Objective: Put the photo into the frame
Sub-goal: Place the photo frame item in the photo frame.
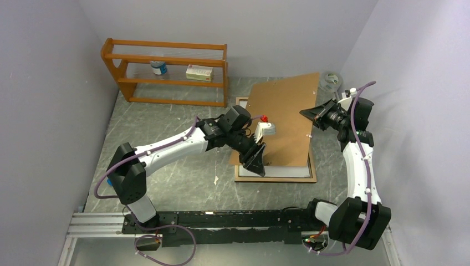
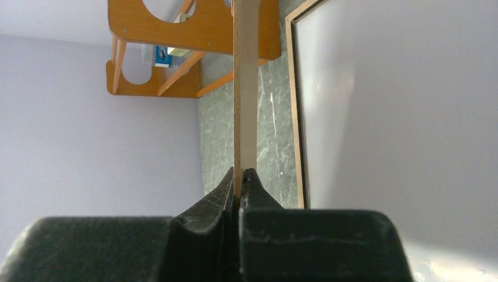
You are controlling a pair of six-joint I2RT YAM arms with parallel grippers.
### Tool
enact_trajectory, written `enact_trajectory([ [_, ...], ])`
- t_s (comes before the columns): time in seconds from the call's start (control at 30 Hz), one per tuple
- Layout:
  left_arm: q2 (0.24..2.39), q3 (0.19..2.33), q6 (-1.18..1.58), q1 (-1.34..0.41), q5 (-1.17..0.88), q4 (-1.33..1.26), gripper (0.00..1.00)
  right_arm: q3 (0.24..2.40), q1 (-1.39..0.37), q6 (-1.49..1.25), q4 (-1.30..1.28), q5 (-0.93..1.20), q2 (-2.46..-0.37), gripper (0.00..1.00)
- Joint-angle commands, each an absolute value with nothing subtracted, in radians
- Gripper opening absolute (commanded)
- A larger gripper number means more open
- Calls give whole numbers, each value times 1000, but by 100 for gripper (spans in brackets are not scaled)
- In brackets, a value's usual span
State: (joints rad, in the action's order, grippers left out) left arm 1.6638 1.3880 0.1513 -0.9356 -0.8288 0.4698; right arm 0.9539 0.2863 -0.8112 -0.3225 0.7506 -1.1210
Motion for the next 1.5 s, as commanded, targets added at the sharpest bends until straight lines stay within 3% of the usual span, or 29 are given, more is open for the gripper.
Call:
enact_trajectory([
  [0.0, 1625, 1471, 126, -937, -975, 513, 49, 956, 287, -873, -194, 819, -1077, 0],
  [0.2, 1636, 1576, 86, -937, -987, 580, 53, 933, 287, -884, -181, 820, -1066, 0],
  [0.53, 1720, 1689, 303, -1001, -896, 199, 69, 897, 287, -914, -182, 807, -1024, 0],
  [0.67, 1812, 1810, 276, -1038, -857, 194, 71, 891, 287, -916, -195, 805, -1014, 0],
  [0.83, 1941, 1948, 233, -1072, -856, 277, 67, 898, 285, -909, -216, 805, -1001, 0],
  [1.03, 2059, 2091, 190, -1097, -838, 376, 56, 909, 286, -904, -231, 808, -994, 0],
  [1.17, 2090, 2117, 195, -1101, -705, 396, 52, 908, 281, -893, -237, 811, -989, 0],
  [1.47, 2138, 2186, 233, -1076, -381, 435, 52, 898, 270, -856, -258, 815, -974, 0],
])
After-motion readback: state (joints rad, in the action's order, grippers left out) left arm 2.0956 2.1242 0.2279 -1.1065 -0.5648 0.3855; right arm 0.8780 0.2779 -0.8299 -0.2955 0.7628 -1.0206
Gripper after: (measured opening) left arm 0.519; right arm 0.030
